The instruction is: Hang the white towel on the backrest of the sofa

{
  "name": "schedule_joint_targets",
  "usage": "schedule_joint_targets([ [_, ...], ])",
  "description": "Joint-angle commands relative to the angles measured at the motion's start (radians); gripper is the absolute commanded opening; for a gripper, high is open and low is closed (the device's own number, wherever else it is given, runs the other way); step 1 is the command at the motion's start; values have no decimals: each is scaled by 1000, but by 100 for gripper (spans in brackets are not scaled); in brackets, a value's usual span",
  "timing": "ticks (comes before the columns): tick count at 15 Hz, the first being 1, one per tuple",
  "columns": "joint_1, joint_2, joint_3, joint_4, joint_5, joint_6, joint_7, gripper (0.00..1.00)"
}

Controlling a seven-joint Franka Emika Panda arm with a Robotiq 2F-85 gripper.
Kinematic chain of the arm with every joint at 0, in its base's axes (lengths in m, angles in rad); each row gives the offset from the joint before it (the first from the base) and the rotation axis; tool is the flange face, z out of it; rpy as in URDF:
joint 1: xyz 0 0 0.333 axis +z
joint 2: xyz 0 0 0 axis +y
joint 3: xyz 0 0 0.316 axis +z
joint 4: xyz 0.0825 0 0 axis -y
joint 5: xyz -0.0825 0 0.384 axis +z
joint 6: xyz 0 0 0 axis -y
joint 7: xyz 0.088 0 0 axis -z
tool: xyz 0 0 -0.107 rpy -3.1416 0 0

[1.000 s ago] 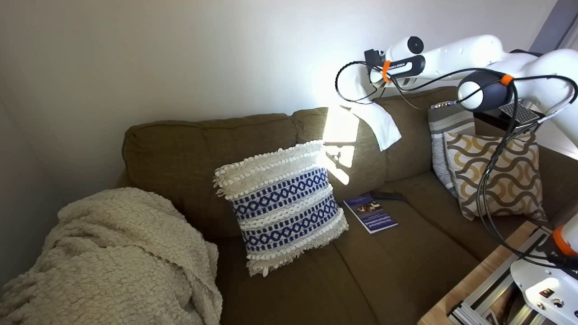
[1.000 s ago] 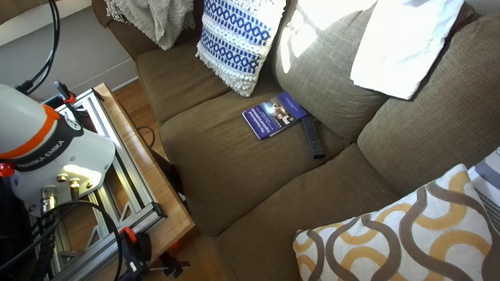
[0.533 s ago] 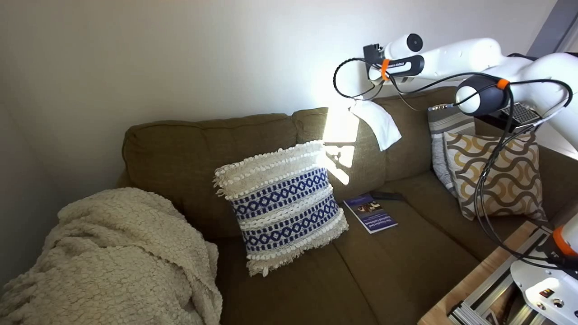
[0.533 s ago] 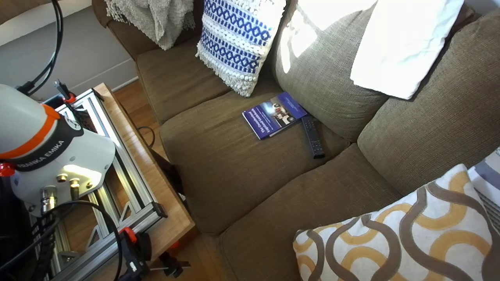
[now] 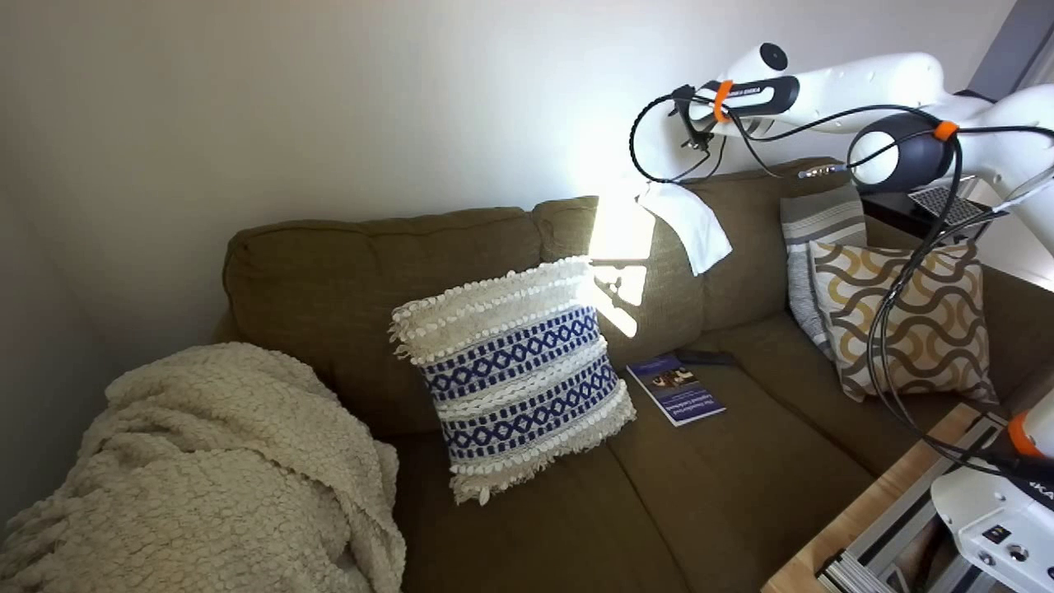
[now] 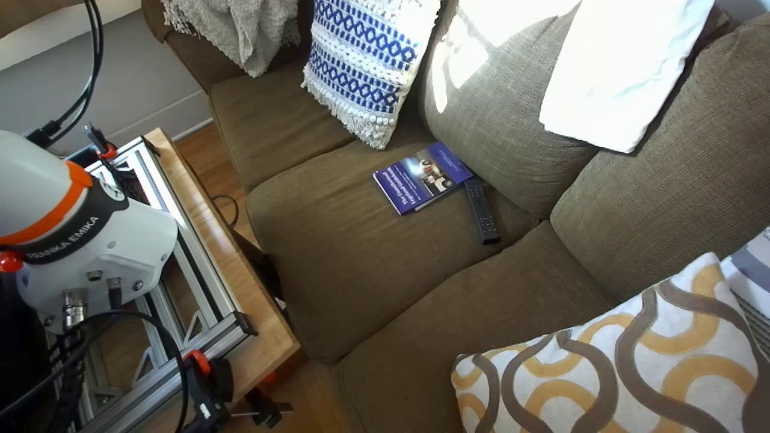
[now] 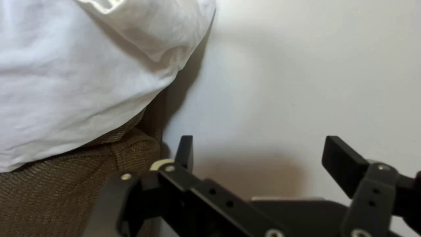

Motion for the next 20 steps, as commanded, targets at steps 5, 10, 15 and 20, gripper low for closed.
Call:
schedule_joint_targets([
  [5,-126,-95,170,-73,30,-282,-294,100],
  [10,-138,-130,185,-101,5,-409,-427,100],
  [15,-130,-138,181,-127,12,-481,-519,100],
  [20,-61,-102,127,-97,-19,-509,-347,100],
])
